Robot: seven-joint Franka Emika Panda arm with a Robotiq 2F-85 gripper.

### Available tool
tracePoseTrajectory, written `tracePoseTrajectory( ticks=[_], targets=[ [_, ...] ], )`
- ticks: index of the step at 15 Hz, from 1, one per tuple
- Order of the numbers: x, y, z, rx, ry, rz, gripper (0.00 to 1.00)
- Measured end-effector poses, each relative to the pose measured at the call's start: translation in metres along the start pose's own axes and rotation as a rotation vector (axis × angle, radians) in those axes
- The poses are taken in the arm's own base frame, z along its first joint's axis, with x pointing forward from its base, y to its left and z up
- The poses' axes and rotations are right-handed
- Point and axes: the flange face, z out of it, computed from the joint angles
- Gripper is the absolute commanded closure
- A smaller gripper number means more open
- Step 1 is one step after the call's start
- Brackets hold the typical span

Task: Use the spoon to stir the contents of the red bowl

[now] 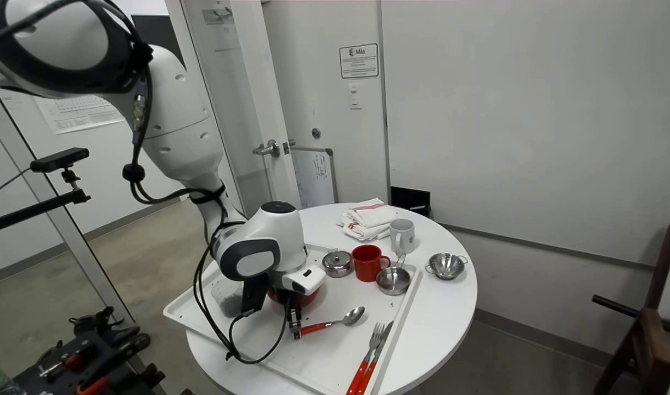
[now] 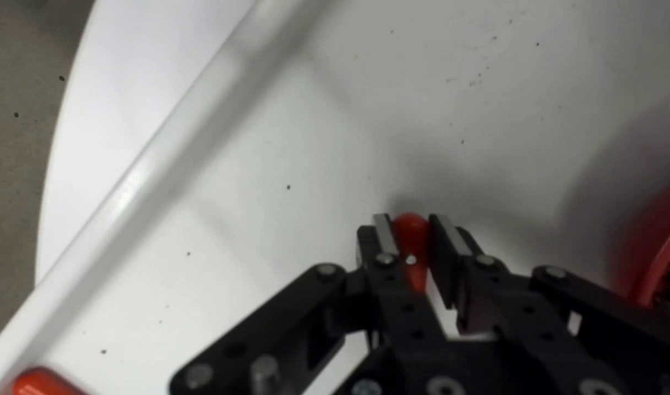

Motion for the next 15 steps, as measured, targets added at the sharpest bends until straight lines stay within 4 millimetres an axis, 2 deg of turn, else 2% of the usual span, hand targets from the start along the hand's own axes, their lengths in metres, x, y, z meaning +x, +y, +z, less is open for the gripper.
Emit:
tracePoseTrajectory(
  ticks=[3,7,15],
  targets=[
    [-0.001,0.009,-0.039,-0.033,0.042,0.022,0.95],
    [-0.021,0.012,-0.105,-0.140,0.080,0.002,0.95],
    [-0.061,-0.037,-0.208,-0.271,0.154,-0.282,0.95]
  ],
)
